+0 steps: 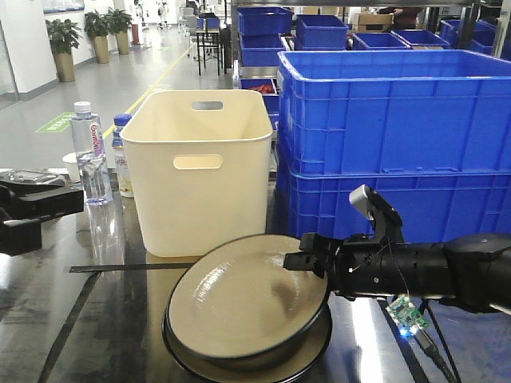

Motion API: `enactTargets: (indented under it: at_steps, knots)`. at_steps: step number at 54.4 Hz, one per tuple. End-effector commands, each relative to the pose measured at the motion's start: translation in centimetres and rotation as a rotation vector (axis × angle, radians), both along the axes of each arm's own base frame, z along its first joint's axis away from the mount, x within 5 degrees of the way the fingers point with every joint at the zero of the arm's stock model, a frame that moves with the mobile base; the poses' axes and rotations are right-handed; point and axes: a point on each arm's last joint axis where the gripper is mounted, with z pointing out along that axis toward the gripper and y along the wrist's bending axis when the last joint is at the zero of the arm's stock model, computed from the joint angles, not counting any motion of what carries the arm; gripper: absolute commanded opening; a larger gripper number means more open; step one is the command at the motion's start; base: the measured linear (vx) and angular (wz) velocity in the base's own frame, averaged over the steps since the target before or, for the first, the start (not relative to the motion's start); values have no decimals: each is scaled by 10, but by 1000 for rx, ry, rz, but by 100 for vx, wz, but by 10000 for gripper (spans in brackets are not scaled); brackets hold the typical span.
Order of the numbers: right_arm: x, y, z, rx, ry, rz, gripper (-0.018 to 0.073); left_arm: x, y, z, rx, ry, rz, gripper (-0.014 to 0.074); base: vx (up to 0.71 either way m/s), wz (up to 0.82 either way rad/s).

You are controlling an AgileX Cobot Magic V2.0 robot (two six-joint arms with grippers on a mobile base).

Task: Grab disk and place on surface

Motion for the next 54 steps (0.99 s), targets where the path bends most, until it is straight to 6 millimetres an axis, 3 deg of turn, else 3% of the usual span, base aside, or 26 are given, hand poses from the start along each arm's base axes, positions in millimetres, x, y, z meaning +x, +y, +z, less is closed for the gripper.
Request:
enactTargets:
  at_steps: [1, 8, 18, 24, 29, 39, 47, 54]
  knots:
    - [-3, -2, 35, -2, -157, 7, 550, -6, 2, 19, -66, -49, 31, -8, 0, 0]
    - [-3, -12, 40, -182, -315, 52, 628, -6, 3, 15, -73, 7, 56, -8, 0, 0]
    - [-9, -51, 61, -478, -477, 41, 575, -5, 16, -8, 93, 199, 172, -4, 0, 0]
    - [-20, -74, 79, -580, -494, -8, 487, -2, 33, -27, 246, 352, 313, -1, 0, 0]
    - [-33, -91, 94, -623, -466, -81, 364, 2, 47, -37, 343, 420, 434, -1, 0, 0]
    - [-71, -108, 120, -689, -355, -195, 0, 3, 61, -38, 437, 416, 570, -1, 0, 0]
    - [-105, -118, 137, -783, -344, -260, -13, -5, 60, -41, 446, 385, 555, -1, 0, 0]
    - [-144, -120, 143, -790, -486, -316, -12, -33, 59, -48, 413, 264, 551, -1, 0, 0]
